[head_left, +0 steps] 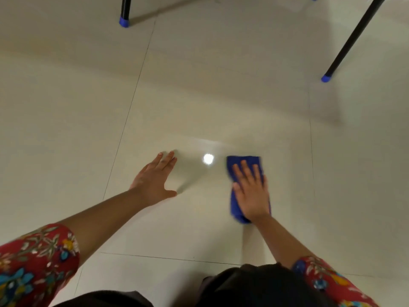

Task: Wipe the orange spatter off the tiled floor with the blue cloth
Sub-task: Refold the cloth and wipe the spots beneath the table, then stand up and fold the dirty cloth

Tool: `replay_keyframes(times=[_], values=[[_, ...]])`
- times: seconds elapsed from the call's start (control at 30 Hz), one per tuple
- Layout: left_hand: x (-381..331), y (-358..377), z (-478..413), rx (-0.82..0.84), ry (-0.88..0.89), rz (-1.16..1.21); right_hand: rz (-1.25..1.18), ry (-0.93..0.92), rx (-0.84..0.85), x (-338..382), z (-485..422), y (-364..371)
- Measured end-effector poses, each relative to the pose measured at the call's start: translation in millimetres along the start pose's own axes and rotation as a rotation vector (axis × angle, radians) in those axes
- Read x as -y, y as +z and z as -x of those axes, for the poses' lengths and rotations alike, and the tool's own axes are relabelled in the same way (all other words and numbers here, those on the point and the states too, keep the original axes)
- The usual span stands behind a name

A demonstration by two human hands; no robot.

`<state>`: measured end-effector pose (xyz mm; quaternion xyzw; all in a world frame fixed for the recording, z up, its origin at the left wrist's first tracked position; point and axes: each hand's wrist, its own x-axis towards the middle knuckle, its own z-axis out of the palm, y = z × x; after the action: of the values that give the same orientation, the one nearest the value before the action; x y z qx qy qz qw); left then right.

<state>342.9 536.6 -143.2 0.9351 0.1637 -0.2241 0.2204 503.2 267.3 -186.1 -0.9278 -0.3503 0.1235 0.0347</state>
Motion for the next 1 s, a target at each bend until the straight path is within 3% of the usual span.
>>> replay_keyframes(times=[0.1, 0.2, 0.33, 0.43, 0.47, 0.53, 0.57, 0.6, 0.63, 0.67, 0.7, 0.83, 0.93, 1.0], values=[[6.6, -7.6, 3.0, 0.049, 0.026, 0.192, -0.085, 0.353, -0.025, -36.3, -41.0, -14.0], [8.6, -14.5, 8.2, 0.082, -0.051, 0.413, -0.066, 0.373, -0.047, -7.6, -94.3, -20.6], [9.8, -28.2, 14.8, 0.144, -0.169, 0.442, -0.023, 0.006, 0.015, 68.5, -108.6, -9.4], [13.5, -48.1, 24.5, 0.166, -0.254, 0.443, -0.210, -0.203, 0.095, 117.8, -83.5, -0.5], [12.9, -54.4, 27.1, 0.158, -0.285, 0.458, -0.378, -0.276, 0.182, 126.6, -77.7, -2.7], [10.4, -69.3, 38.8, 0.112, -0.350, 0.535, -0.858, -0.528, 0.559, 150.2, -61.0, -41.0], [7.7, -74.2, 40.2, 0.087, -0.374, 0.607, -1.103, -0.583, 0.499, 153.5, -51.2, -54.3], [5.9, -80.0, 44.5, 0.057, -0.408, 0.698, -1.328, -0.175, 0.475, 150.2, -44.6, -69.9], [3.8, -84.5, 48.7, 0.039, -0.446, 0.815, -1.655, 0.114, 0.573, 148.3, -37.6, -82.3], [1.6, -90.3, 53.5, 0.032, -0.481, 0.951, -1.861, 0.291, 0.642, 151.9, -32.3, -96.6], [-1.8, -95.2, 56.2, 0.039, -0.506, 1.081, -1.903, 0.378, 0.580, 149.8, -28.5, -105.8], [-23.2, -118.8, 62.3, -0.031, -0.372, 1.365, -2.155, 0.552, 0.505, 145.1, -18.4, -139.1], [-41.5, -137.1, 64.8, -0.221, -0.262, 1.343, -2.185, 0.414, 0.528, 145.9, -16.9, -161.4], [-48.1, -147.6, 65.7, -0.287, -0.212, 1.299, -2.132, 0.414, 0.558, 142.7, -21.0, -168.2]])
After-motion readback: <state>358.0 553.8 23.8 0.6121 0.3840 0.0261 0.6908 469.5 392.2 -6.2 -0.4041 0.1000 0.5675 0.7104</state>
